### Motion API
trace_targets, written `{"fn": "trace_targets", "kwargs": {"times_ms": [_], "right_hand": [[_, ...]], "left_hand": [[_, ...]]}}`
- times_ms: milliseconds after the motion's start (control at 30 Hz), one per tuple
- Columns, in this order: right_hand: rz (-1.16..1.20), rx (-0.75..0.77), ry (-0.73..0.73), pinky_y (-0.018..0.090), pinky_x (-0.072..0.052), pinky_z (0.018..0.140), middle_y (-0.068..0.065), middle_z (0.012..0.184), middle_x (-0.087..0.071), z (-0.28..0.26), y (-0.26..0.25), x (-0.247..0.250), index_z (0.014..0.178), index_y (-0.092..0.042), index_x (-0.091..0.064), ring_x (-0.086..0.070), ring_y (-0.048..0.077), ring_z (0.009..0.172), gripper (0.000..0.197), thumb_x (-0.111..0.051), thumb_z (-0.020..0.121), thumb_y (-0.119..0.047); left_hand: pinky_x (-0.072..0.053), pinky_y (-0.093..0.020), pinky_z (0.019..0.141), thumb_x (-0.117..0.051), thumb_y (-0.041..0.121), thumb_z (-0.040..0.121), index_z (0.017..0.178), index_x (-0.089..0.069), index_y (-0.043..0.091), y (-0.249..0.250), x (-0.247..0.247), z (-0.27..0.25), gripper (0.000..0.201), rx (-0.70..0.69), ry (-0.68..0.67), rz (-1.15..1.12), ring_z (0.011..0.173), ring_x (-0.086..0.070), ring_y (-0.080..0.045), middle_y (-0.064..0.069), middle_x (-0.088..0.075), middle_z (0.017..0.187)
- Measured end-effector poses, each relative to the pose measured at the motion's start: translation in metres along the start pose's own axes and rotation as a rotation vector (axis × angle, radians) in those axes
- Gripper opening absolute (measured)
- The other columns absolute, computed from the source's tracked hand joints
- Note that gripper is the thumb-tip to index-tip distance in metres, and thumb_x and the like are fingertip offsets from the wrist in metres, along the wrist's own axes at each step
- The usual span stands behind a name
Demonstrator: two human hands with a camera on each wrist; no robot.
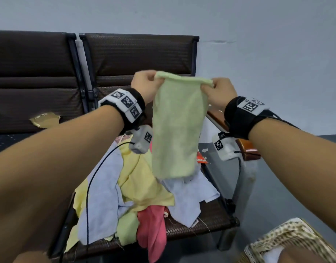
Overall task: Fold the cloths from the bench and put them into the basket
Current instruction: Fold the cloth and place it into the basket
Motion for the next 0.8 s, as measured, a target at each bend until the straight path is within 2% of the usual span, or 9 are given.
{"fn": "trace_targets", "kwargs": {"times_ms": [67,167,267,367,467,533,600,700,800], "right_hand": [[0.051,0.092,0.079,0.032,-0.043,0.066,0.004,0.074,-0.057,0.003,-0.018,0.009,0.078,-0.005,-0.064,-0.053,0.018,0.072,0.027,-0.054,0.091,-0.027],[0.069,0.191,0.082,0.031,-0.044,0.068,-0.003,0.079,-0.059,-0.003,-0.028,0.009,0.086,-0.011,-0.064,-0.054,0.015,0.074,0.024,-0.052,0.094,-0.03],[0.011,0.206,-0.028,0.027,-0.044,0.068,-0.009,0.08,-0.059,-0.024,-0.008,-0.012,0.086,-0.026,-0.061,-0.055,0.011,0.076,0.014,-0.052,0.097,-0.028],[-0.085,0.154,-0.232,0.033,-0.05,0.078,-0.005,0.087,-0.064,-0.059,0.035,-0.049,0.1,-0.018,-0.065,-0.059,0.014,0.08,0.014,-0.054,0.099,-0.026],[-0.204,0.053,-0.526,0.043,-0.055,0.082,0.012,0.093,-0.072,-0.107,0.087,-0.09,0.101,-0.004,-0.07,-0.067,0.027,0.084,0.026,-0.055,0.101,-0.025],[-0.196,-0.058,-0.74,0.037,-0.055,0.075,0.015,0.088,-0.07,-0.144,0.119,-0.112,0.091,-0.003,-0.069,-0.066,0.023,0.076,0.027,-0.056,0.101,-0.024],[-0.109,-0.215,-0.909,0.029,-0.057,0.077,0.017,0.098,-0.071,-0.177,0.146,-0.129,0.102,0.0,-0.069,-0.067,0.019,0.083,0.024,-0.056,0.101,-0.02],[0.064,-0.481,-1.055,0.028,-0.058,0.075,0.014,0.102,-0.069,-0.213,0.171,-0.144,0.12,0.001,-0.064,-0.067,0.021,0.086,0.025,-0.054,0.102,-0.014],[0.087,-0.59,-1.067,0.03,-0.056,0.07,0.014,0.096,-0.066,-0.218,0.183,-0.151,0.118,0.004,-0.063,-0.064,0.025,0.085,0.025,-0.053,0.102,-0.013]], "left_hand": [[-0.06,-0.042,0.081,-0.066,0.017,0.091,0.097,-0.074,0.017,0.015,0.009,0.01,0.01,-0.046,0.031,-0.111,0.089,-0.072,-0.018,-0.006,-0.076,0.097],[-0.057,-0.028,0.069,-0.066,0.018,0.09,0.098,-0.075,0.02,0.018,0.019,0.007,0.012,-0.055,0.009,-0.18,0.086,-0.073,-0.014,-0.002,-0.076,0.096],[-0.055,-0.033,0.077,-0.065,0.007,0.091,0.101,-0.072,0.01,-0.013,0.014,-0.021,0.012,0.031,-0.085,-0.227,0.086,-0.068,-0.018,-0.009,-0.073,0.097],[-0.054,-0.028,0.075,-0.063,0.0,0.092,0.102,-0.069,0.002,-0.068,-0.001,-0.072,0.011,0.181,-0.22,-0.148,0.076,-0.065,-0.014,-0.006,-0.071,0.085],[-0.058,-0.03,0.076,-0.063,0.0,0.093,0.096,-0.069,0.006,-0.123,-0.018,-0.132,0.009,0.334,-0.388,-0.045,0.075,-0.066,-0.015,-0.01,-0.07,0.086],[-0.059,-0.032,0.077,-0.064,0.001,0.092,0.099,-0.069,0.003,-0.153,-0.027,-0.168,0.009,0.43,-0.521,0.033,0.083,-0.066,-0.024,-0.015,-0.069,0.093],[-0.06,-0.034,0.079,-0.065,0.004,0.093,0.105,-0.068,-0.002,-0.173,-0.035,-0.201,0.014,0.526,-0.684,0.071,0.085,-0.068,-0.026,-0.017,-0.071,0.096],[-0.06,-0.031,0.068,-0.064,0.006,0.093,0.107,-0.068,0.001,-0.185,-0.046,-0.234,0.015,0.677,-0.902,0.048,0.077,-0.069,-0.025,-0.016,-0.072,0.092],[-0.056,-0.027,0.056,-0.062,0.005,0.093,0.103,-0.068,0.002,-0.185,-0.056,-0.234,0.012,0.711,-0.954,0.039,0.065,-0.066,-0.02,-0.013,-0.069,0.086]]}}
Point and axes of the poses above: each hand's wrist, its own z-axis towards the middle knuckle, its own x-axis out of the back of the hand, y = z × x, the point moved 9 cm from there along z, towards the middle knuckle
